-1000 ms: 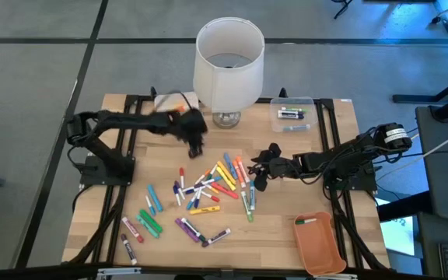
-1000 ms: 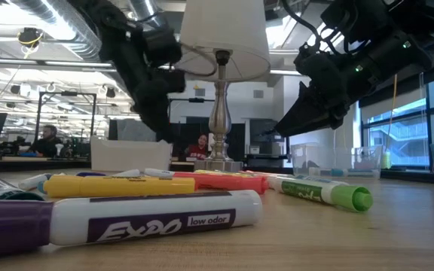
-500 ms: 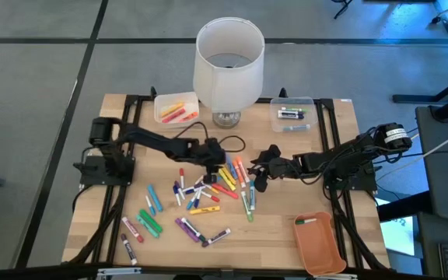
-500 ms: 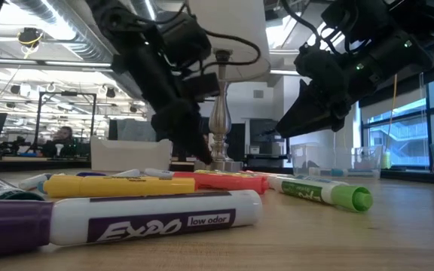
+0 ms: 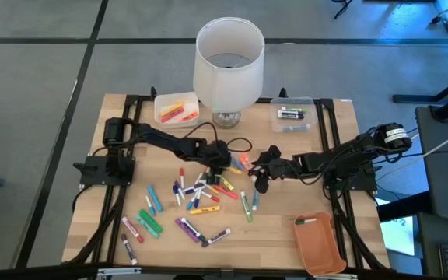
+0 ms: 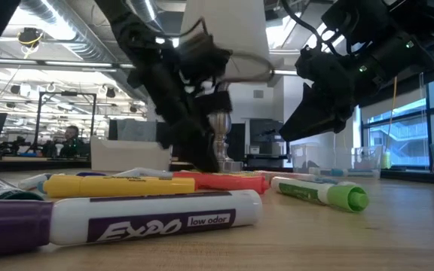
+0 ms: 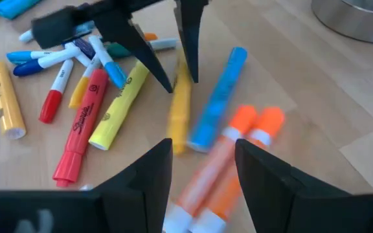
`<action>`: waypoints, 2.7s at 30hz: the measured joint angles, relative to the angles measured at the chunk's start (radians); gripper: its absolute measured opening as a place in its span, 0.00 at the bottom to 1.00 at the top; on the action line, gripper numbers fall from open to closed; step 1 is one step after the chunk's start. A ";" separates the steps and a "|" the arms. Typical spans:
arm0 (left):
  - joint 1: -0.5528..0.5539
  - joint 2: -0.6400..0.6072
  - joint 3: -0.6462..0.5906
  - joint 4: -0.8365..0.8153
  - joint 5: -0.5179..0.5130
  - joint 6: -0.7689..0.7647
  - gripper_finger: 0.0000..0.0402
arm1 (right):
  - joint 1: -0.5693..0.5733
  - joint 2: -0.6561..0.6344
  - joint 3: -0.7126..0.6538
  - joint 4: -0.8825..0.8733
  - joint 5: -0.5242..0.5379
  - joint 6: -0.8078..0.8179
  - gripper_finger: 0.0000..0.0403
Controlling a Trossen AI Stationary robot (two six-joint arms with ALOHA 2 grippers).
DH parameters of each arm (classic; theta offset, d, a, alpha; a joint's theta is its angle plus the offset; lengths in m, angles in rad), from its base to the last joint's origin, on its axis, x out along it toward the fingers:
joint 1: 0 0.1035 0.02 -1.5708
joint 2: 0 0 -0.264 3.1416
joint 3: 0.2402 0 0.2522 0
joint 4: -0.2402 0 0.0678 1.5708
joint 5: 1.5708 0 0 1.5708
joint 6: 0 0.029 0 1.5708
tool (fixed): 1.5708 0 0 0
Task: Pick & Place Markers
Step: Put the yellow highlighter into the white bin
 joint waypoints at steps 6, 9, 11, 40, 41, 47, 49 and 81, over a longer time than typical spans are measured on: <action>0.002 -0.002 0.001 -0.022 -0.032 -0.034 0.28 | 0.000 0.000 0.000 0.002 0.001 0.004 0.42; 0.008 -0.001 0.001 -0.039 -0.026 -0.054 0.25 | 0.000 0.000 0.000 0.003 0.001 0.004 0.42; 0.008 -0.001 0.001 -0.042 -0.029 -0.057 0.21 | 0.000 0.000 0.000 0.003 0.002 0.004 0.42; 0.033 -0.376 0.045 -0.494 -0.500 -0.089 0.18 | -0.052 0.000 0.000 -0.025 0.261 -0.133 0.42; 0.046 -0.391 0.031 -0.503 -0.509 -0.092 0.18 | -0.063 0.000 0.000 -0.022 0.257 -0.168 0.42; 0.173 -0.498 -0.082 -0.507 -0.505 -0.091 0.18 | -0.143 0.000 0.000 0.029 0.247 -0.377 0.42; 0.232 -0.534 -0.107 -0.506 -0.501 -0.084 0.18 | -0.183 0.000 0.000 0.069 0.247 -0.463 0.42; 0.522 -0.584 -0.211 -0.427 -0.203 -0.094 0.22 | -0.358 0.000 0.000 0.135 0.236 -0.527 0.42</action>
